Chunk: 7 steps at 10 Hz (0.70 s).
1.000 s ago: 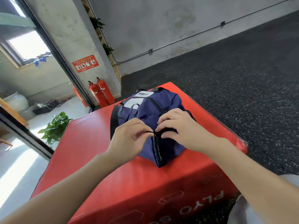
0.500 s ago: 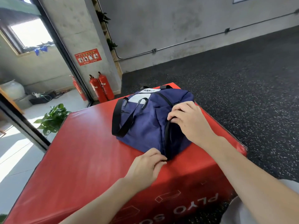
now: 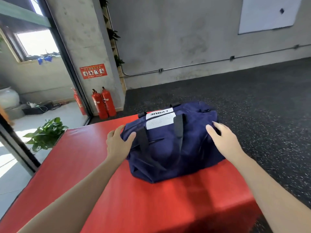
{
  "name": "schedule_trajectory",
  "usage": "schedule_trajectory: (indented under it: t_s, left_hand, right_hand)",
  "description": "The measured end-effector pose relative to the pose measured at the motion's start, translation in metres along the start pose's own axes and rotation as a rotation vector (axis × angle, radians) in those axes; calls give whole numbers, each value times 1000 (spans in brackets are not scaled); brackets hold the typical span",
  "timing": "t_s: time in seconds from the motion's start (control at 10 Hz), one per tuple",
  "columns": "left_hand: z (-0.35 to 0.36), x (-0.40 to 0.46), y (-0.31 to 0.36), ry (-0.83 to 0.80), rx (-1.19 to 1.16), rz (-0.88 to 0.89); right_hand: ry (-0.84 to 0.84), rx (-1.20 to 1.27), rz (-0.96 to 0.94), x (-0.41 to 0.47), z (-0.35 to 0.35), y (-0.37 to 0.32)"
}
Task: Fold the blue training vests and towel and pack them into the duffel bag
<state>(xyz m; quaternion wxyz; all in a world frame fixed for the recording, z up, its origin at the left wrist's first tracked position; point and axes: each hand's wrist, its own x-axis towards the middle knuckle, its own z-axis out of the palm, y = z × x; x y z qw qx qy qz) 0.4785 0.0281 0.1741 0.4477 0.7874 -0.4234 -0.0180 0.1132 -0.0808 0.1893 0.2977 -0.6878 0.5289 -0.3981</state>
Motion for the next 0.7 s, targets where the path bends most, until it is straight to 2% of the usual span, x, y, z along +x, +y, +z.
schedule_trajectory:
  t_s: [0.2,0.3,0.4,0.5,0.6,0.7]
  left_hand:
    - [26,36,-7,-168,-82,-307]
    - [50,60,-53,-175,-172,-405]
    - [39,53,-55,-38,-210,-369]
    - [-14,21,-14,78,-211,-246]
    - [-63,15,-9,115,-136,-180]
    - [-116,6,0,-7,-93,-216]
  right_hand:
    - [-25,-26,-21,11,2,6]
    - [-42,-20,-41,10,4,6]
    - [-28,-22,-32,9,10,1]
    - [-47,30,-33,-1,18,-6]
    - [-69,41,-64,-18,26,-21]
    - [-18,43,-125,-34,34,-47]
